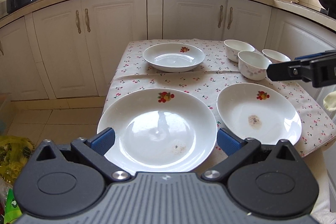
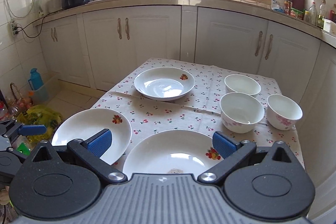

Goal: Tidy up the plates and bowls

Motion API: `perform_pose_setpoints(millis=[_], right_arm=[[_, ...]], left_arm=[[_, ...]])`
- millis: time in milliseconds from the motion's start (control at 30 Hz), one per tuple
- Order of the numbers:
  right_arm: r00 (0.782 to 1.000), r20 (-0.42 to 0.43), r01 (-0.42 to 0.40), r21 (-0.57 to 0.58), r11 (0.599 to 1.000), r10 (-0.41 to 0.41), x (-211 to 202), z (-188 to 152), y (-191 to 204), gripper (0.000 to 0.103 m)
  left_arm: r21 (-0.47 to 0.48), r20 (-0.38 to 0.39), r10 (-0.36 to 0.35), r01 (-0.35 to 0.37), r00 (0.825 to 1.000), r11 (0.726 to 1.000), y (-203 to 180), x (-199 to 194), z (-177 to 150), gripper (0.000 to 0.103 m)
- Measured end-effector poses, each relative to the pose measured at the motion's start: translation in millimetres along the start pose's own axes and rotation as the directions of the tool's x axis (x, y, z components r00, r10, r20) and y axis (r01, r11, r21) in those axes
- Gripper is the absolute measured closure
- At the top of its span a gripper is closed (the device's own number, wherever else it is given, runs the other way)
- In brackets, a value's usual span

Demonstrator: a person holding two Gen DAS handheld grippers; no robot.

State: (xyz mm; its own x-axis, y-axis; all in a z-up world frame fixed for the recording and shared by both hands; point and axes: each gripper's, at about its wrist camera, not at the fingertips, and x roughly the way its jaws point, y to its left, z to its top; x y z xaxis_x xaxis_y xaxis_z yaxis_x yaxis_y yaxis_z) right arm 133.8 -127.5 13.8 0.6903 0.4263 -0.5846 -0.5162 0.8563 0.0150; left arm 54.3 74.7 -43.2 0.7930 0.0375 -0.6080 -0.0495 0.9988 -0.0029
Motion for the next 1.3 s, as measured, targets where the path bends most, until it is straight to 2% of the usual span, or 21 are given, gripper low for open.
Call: perform_pose_setpoints(millis=[167, 333, 433, 800, 933, 1200, 1300], right_arm=[[0.999, -0.021, -0.030, -0.047, 0.998, 0.029, 21.0, 7.2, 13.9, 0.000], [0.997, -0.053, -0.068, -0.105, 0.992, 0.063, 41.3, 8.7, 29.4, 0.000], [0.992, -0.085, -0.106, -0.111, 0.988, 0.097, 53.6, 8.9, 35.2, 0.000], [0.974, -0.168, -0.176, -0.135, 0.975, 0.153, 89.0, 10.9, 48.3, 0.000], [0.971, -0.182, -0.182, -0.142, 0.973, 0.156, 99.6, 14.0, 48.4, 0.000], [0.960, -0.224, -0.208, -0.161, 0.965, 0.170, 120.1, 16.7, 49.5, 0.000], [0.951, -0.246, -0.232, -0.164, 0.959, 0.188, 129.7, 17.5, 50.0, 0.000]], left_arm=[[0.040, -0.017, -0.021, 0.022, 1.000, 0.999, 10.2, -2.8, -14.0, 0.001], [0.045, -0.060, -0.080, 0.082, 0.995, 0.996, 25.3, 1.9, -32.5, 0.001], [0.061, -0.085, -0.080, 0.086, 0.993, 0.994, 29.8, 9.7, -40.2, 0.001], [0.051, -0.127, -0.118, 0.125, 0.985, 0.991, 44.9, 42.1, -45.7, 0.001], [0.079, -0.108, -0.126, 0.135, 0.986, 0.988, 46.6, 46.0, -47.5, 0.001], [0.097, -0.132, -0.150, 0.163, 0.980, 0.982, 49.5, 50.6, -42.4, 0.000], [0.102, -0.100, -0.160, 0.170, 0.982, 0.980, 51.2, 50.3, -46.3, 0.000]])
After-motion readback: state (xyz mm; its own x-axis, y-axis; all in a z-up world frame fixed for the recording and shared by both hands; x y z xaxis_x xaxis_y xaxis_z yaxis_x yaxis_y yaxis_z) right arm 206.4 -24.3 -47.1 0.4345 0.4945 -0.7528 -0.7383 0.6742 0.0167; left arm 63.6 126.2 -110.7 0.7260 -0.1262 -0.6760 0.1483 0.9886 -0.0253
